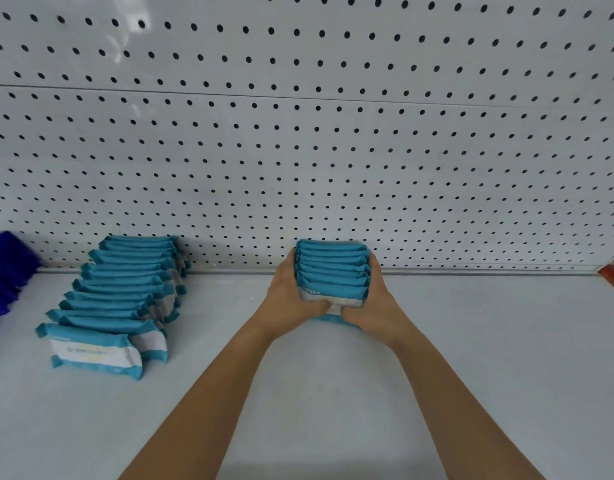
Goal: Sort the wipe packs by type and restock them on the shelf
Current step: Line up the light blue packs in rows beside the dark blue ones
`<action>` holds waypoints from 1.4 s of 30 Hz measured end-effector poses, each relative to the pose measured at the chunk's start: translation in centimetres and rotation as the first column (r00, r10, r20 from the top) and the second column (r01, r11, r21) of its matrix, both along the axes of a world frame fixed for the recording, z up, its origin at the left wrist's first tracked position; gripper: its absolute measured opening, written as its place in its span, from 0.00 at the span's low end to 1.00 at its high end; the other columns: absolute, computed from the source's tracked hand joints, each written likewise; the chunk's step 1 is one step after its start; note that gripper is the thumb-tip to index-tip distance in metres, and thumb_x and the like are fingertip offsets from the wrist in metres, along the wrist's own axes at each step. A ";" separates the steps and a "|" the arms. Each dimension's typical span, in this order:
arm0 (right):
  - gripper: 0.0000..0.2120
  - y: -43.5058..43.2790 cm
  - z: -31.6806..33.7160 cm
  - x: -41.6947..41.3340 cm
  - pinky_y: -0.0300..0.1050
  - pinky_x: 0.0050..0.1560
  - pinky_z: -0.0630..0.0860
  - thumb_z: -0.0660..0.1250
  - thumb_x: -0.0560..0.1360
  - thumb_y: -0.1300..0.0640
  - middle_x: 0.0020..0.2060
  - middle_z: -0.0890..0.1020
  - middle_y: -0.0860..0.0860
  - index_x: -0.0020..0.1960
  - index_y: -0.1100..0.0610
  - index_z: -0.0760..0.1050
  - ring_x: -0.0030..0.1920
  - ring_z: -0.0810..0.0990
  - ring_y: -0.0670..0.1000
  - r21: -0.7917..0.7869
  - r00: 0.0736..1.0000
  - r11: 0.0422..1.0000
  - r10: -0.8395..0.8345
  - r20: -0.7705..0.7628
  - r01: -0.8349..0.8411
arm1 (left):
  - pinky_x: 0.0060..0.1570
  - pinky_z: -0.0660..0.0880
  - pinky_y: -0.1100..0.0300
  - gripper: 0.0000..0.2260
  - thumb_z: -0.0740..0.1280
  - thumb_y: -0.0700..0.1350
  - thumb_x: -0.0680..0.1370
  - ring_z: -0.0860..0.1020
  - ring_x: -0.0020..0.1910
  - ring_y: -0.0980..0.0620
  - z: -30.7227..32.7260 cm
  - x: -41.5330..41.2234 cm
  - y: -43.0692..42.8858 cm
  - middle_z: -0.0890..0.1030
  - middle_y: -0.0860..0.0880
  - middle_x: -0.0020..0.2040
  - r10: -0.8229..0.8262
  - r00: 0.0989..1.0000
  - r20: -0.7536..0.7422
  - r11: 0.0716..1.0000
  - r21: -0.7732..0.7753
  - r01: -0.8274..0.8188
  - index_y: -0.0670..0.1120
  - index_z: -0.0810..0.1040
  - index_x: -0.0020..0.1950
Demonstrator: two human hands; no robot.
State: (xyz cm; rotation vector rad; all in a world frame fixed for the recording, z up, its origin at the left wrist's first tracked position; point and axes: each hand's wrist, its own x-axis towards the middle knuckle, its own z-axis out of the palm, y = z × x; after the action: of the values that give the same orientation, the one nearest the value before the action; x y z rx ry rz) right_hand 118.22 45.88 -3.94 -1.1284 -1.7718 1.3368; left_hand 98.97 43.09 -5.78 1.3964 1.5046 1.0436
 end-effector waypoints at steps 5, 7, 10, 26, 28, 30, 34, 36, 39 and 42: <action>0.39 -0.2 0.3 0.3 0.43 0.60 0.78 0.75 0.68 0.63 0.59 0.79 0.42 0.71 0.41 0.63 0.59 0.80 0.43 0.023 0.998 0.998 -0.055 -0.006 0.055 | 0.68 0.71 0.57 0.43 0.83 0.47 0.66 0.70 0.70 0.58 0.0 0.2 -0.7 0.71 0.57 0.70 0.048 0.999 0.021 0.998 0.034 -0.049 0.58 0.62 0.74; 0.38 -0.3 0.4 0.0 0.38 0.60 0.78 0.76 0.71 0.64 0.59 0.78 0.39 0.72 0.41 0.63 0.59 0.79 0.38 0.033 0.997 0.996 -0.079 -0.015 0.079 | 0.63 0.77 0.57 0.41 0.84 0.48 0.64 0.75 0.67 0.57 0.2 -0.1 -0.5 0.75 0.56 0.66 0.072 0.997 0.012 0.995 0.062 -0.073 0.55 0.66 0.72; 0.42 -0.2 0.4 -0.1 0.38 0.63 0.76 0.78 0.70 0.60 0.64 0.75 0.36 0.76 0.44 0.60 0.64 0.74 0.36 0.014 0.999 0.999 -0.045 0.010 0.045 | 0.62 0.78 0.51 0.46 0.85 0.57 0.60 0.76 0.67 0.53 0.0 -1.2 0.0 0.75 0.54 0.67 0.053 0.998 -0.046 0.998 0.020 -0.052 0.54 0.67 0.73; 0.42 -0.2 -0.2 -0.7 0.31 0.63 0.72 0.80 0.69 0.58 0.65 0.75 0.36 0.76 0.44 0.61 0.64 0.74 0.34 0.080 0.997 0.994 -0.071 0.023 0.069 | 0.55 0.75 0.71 0.35 0.83 0.48 0.65 0.77 0.57 0.68 0.7 -1.6 -0.7 0.79 0.61 0.60 0.065 0.996 -0.063 0.997 0.045 -0.062 0.56 0.71 0.67; 0.43 -0.1 -0.3 -0.5 0.30 0.62 0.71 0.80 0.68 0.56 0.65 0.76 0.36 0.75 0.44 0.62 0.64 0.74 0.34 0.075 0.997 0.995 -0.064 0.048 0.061 | 0.49 0.74 0.76 0.34 0.83 0.45 0.65 0.77 0.54 0.72 0.8 -1.5 -0.8 0.79 0.62 0.57 0.071 0.996 -0.054 0.997 0.044 -0.068 0.58 0.71 0.65; 0.42 -0.2 -0.3 -0.4 0.27 0.61 0.70 0.81 0.67 0.56 0.64 0.76 0.36 0.73 0.41 0.62 0.63 0.74 0.32 0.073 0.996 0.995 -0.066 0.067 0.061 | 0.49 0.74 0.76 0.35 0.83 0.46 0.64 0.77 0.54 0.72 1.1 -1.4 -1.0 0.79 0.63 0.57 0.083 0.995 -0.046 0.996 0.040 -0.082 0.59 0.70 0.65; 0.42 -0.6 0.1 -0.3 0.35 0.65 0.71 0.81 0.67 0.55 0.65 0.76 0.39 0.74 0.44 0.63 0.64 0.74 0.34 0.065 0.996 0.996 -0.061 0.065 0.056 | 0.56 0.78 0.67 0.40 0.84 0.47 0.63 0.77 0.58 0.67 1.3 -1.2 -1.5 0.79 0.60 0.61 0.119 0.991 -0.053 0.992 0.045 -0.117 0.56 0.69 0.70; 0.46 -1.0 0.4 0.3 0.45 0.69 0.72 0.82 0.65 0.52 0.68 0.75 0.39 0.76 0.45 0.61 0.68 0.73 0.39 0.062 0.996 0.997 -0.046 0.071 0.042 | 0.63 0.77 0.59 0.44 0.84 0.48 0.64 0.75 0.64 0.63 1.8 -1.1 -2.0 0.77 0.59 0.66 0.127 0.988 -0.085 0.991 0.043 -0.124 0.55 0.66 0.75; 0.49 -1.7 1.9 1.1 0.51 0.75 0.66 0.80 0.67 0.50 0.75 0.67 0.40 0.79 0.44 0.55 0.74 0.65 0.42 0.084 0.993 0.994 -0.083 0.087 0.076 | 0.73 0.68 0.52 0.53 0.82 0.53 0.64 0.66 0.75 0.54 3.3 -1.3 -3.2 0.66 0.53 0.77 0.198 0.963 -0.184 0.980 0.014 -0.199 0.52 0.55 0.81; 0.44 -2.2 5.0 0.9 0.45 0.76 0.61 0.76 0.73 0.55 0.77 0.61 0.37 0.80 0.42 0.54 0.75 0.61 0.40 0.144 0.983 0.973 -0.182 0.009 0.179 | 0.75 0.63 0.49 0.54 0.79 0.61 0.61 0.61 0.77 0.53 5.9 -2.6 -4.9 0.60 0.54 0.80 0.232 0.950 -0.210 0.973 0.063 -0.224 0.55 0.54 0.81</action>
State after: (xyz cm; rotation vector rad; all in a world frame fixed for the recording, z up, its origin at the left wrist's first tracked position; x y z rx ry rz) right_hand 119.17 43.73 1.08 -1.1965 -1.7062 1.0766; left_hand 96.42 38.14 0.16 1.4233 1.8494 1.0914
